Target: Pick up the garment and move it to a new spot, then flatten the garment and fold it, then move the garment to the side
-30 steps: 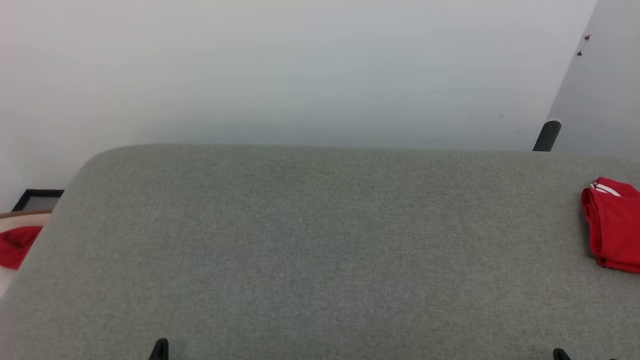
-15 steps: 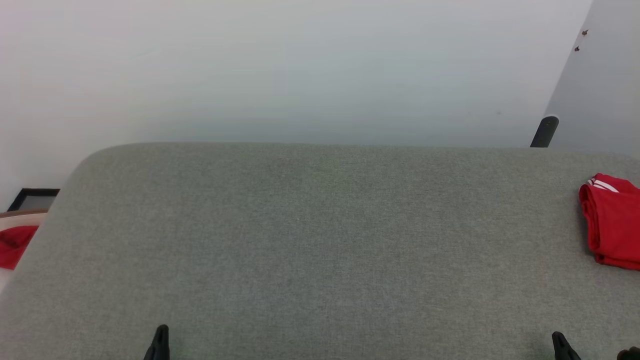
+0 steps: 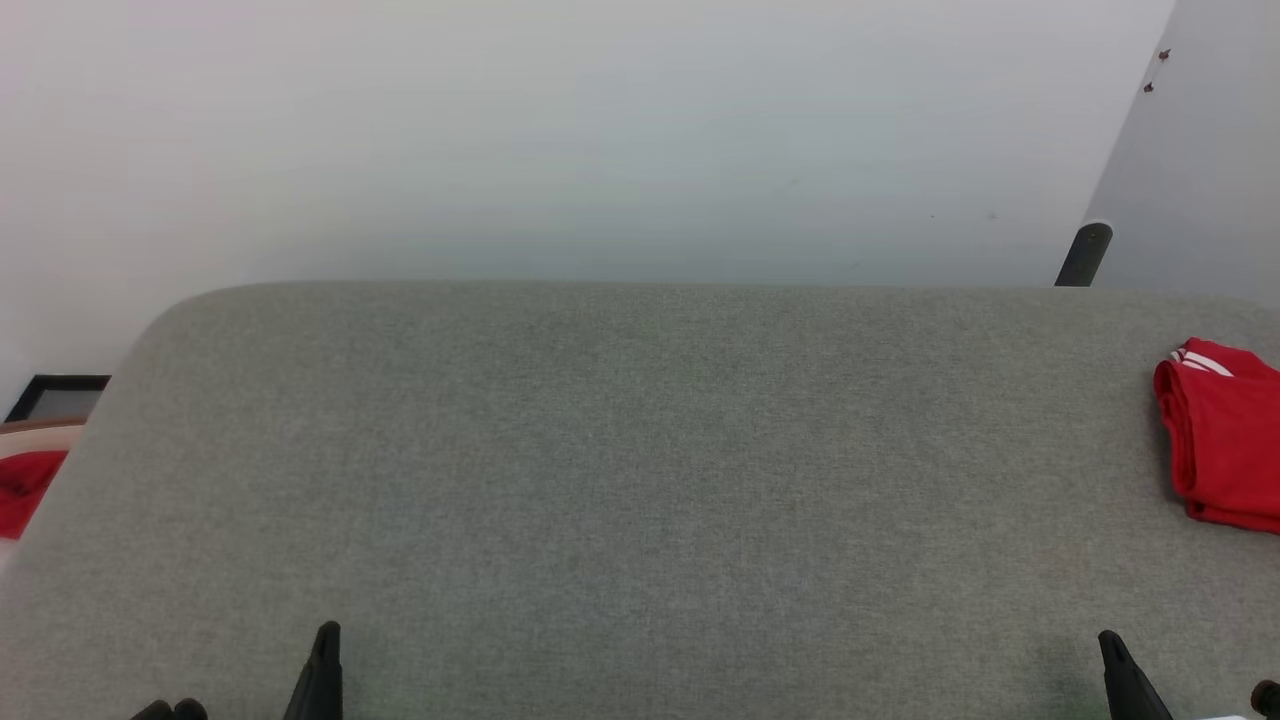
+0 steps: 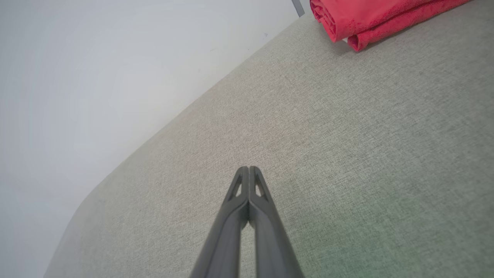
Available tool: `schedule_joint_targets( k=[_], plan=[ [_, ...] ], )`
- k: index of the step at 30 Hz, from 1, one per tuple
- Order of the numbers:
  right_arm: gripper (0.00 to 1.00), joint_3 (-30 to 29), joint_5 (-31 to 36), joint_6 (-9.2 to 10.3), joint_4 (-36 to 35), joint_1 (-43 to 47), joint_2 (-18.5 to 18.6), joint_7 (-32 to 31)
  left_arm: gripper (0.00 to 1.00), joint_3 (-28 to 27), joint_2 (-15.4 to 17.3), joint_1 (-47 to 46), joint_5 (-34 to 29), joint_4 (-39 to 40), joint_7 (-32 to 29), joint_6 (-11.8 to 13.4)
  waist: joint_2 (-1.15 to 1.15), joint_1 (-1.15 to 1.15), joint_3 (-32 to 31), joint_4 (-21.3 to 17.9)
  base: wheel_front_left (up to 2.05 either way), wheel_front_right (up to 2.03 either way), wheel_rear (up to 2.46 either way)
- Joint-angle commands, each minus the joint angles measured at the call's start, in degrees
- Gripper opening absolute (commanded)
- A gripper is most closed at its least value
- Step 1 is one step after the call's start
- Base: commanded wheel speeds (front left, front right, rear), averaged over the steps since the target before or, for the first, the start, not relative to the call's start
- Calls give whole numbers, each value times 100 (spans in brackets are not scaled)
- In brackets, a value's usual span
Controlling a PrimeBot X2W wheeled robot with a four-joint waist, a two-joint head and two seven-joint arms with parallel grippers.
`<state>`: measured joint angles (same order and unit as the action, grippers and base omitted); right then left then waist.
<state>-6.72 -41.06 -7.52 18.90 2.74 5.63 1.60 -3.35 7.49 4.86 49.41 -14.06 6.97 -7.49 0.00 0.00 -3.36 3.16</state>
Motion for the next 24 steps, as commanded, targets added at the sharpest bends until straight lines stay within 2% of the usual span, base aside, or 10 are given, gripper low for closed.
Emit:
schedule_joint_targets(
  k=[1, 24],
  plan=[
    [0, 2, -260, 1, -99, -167, 12, -33, 0, -41, 14, -158, 212, 64, -53, 0, 0, 0, 8, -8, 0, 0, 0],
    [0, 8, -1892, 2, -240, -421, -87, -301, 0, -140, -145, -494, 1579, 49, -492, 0, 0, 0, 95, -85, 0, 0, 0]
  ],
)
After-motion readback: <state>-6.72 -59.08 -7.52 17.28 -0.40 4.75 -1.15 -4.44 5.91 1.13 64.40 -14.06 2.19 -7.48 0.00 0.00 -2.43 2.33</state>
